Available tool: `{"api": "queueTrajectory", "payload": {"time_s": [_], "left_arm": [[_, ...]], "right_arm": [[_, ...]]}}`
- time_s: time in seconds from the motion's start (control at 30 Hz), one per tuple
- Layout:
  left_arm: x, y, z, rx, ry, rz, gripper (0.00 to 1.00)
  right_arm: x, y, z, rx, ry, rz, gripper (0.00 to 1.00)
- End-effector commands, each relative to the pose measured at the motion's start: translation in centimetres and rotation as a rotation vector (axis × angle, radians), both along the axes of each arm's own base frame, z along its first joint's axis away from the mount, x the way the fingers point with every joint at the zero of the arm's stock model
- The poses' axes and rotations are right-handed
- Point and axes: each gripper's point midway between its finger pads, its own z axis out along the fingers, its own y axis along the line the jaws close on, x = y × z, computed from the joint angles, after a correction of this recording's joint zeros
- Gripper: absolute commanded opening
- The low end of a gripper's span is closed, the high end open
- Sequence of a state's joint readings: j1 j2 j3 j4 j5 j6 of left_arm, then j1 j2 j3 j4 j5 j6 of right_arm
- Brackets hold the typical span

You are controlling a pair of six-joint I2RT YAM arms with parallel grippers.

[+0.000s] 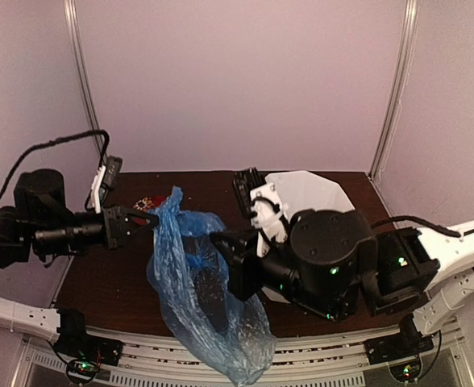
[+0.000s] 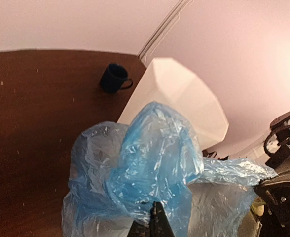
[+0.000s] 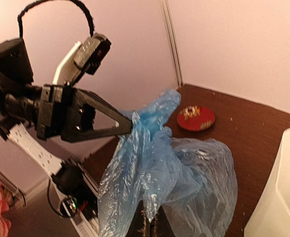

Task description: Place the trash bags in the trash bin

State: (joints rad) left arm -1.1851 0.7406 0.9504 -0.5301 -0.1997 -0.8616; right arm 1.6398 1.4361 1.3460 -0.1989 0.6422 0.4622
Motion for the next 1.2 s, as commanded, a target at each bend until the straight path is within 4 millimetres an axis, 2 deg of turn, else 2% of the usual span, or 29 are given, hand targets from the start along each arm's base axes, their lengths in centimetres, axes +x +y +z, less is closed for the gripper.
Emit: {"api": "queueTrajectory", "payload": {"time_s": [0.0, 0.07, 0.1, 0.17, 0.23, 0.33, 0.43, 0.53, 0.63, 0.73, 0.93, 1.17], "left_arm": [[1.7, 0.0, 9.9, 0.037, -0.186, 0.055, 0.00], [1.9, -1.4, 14.7, -0.015, -0.272, 0.033, 0.00], [1.9, -1.7, 17.7, -0.063, -0.317, 0.028, 0.00], [2.0, -3.5, 21.2, -0.091, -0.391, -0.003, 0.00], [2.4, -6.6, 22.8, -0.081, -0.438, -0.043, 0.00], [2.9, -9.8, 24.0, -0.081, -0.466, -0.068, 0.00], [3.2, -12.7, 24.2, -0.075, -0.486, -0.089, 0.00], [3.5, -15.4, 22.6, -0.057, -0.479, -0.121, 0.00], [3.4, -17.7, 20.7, -0.028, -0.468, -0.152, 0.00], [2.7, -19.0, 19.5, -0.013, -0.471, -0.163, 0.00], [1.7, -19.8, 18.8, -0.017, -0.463, -0.181, 0.00], [0.9, -19.9, 20.2, -0.064, -0.461, -0.184, 0.00]], "right_arm": [[3.2, -2.5, 8.7, -0.035, -0.189, -0.201, 0.00], [4.3, -4.8, 13.4, 0.036, -0.225, -0.289, 0.00], [4.8, -6.3, 15.5, 0.077, -0.236, -0.323, 0.00], [5.5, -9.8, 19.2, 0.163, -0.253, -0.376, 0.00], [5.8, -13.0, 21.6, 0.230, -0.258, -0.411, 0.00], [6.0, -16.9, 23.3, 0.288, -0.250, -0.438, 0.00], [6.3, -20.0, 23.4, 0.305, -0.239, -0.470, 0.00], [6.4, -22.0, 22.5, 0.312, -0.223, -0.475, 0.00], [6.4, -23.3, 21.1, 0.314, -0.196, -0.466, 0.00], [6.4, -24.2, 19.5, 0.304, -0.176, -0.451, 0.00], [5.6, -23.8, 17.8, 0.300, -0.139, -0.344, 0.00], [4.2, -22.8, 19.0, 0.375, -0.093, -0.195, 0.00]]}}
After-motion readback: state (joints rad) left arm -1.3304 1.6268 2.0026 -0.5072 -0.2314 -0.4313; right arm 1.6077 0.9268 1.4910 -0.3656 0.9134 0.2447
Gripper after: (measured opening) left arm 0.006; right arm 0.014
